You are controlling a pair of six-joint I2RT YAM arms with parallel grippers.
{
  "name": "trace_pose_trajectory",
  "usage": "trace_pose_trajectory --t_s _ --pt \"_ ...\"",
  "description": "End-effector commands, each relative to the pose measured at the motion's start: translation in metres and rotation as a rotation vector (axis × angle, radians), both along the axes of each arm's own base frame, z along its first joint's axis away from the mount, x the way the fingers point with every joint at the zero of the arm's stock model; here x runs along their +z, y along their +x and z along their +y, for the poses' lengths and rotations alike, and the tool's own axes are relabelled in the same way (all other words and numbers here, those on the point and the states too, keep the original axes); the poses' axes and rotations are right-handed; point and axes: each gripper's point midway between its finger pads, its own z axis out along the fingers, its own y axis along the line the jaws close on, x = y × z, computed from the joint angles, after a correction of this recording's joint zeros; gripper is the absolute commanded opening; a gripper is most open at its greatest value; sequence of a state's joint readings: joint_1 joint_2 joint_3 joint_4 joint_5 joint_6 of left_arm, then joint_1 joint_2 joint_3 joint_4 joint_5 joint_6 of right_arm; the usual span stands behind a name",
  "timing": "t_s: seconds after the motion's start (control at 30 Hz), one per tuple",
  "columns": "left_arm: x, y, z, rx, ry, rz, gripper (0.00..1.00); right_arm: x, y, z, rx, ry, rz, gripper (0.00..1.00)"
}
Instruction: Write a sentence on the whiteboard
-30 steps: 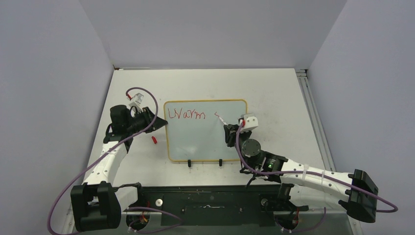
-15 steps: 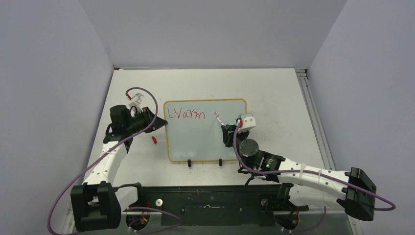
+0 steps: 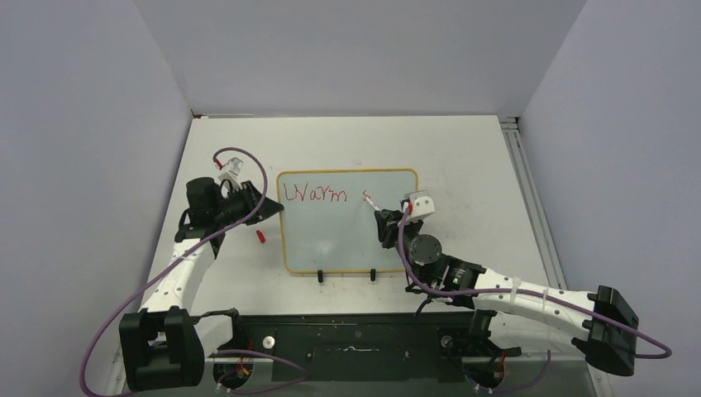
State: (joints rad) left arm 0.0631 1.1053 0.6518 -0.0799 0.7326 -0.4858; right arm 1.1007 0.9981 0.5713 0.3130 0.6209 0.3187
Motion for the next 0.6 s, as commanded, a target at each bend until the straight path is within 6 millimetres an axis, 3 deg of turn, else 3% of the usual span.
trace_pose_trajectory --t_s 0.0,0.57 --pt "0.0261 0.0053 -0.0034 -0.028 0.005 -0.088 0.19 0.0262 0.0005 -0.0086 -0.021 0.038 -0.043 0.05" --pt "0.0254 0.006 -0.003 -0.027 0.008 -0.087 0.19 0.0331 0.0094 -0.0162 -0.076 0.022 -0.075 0.05"
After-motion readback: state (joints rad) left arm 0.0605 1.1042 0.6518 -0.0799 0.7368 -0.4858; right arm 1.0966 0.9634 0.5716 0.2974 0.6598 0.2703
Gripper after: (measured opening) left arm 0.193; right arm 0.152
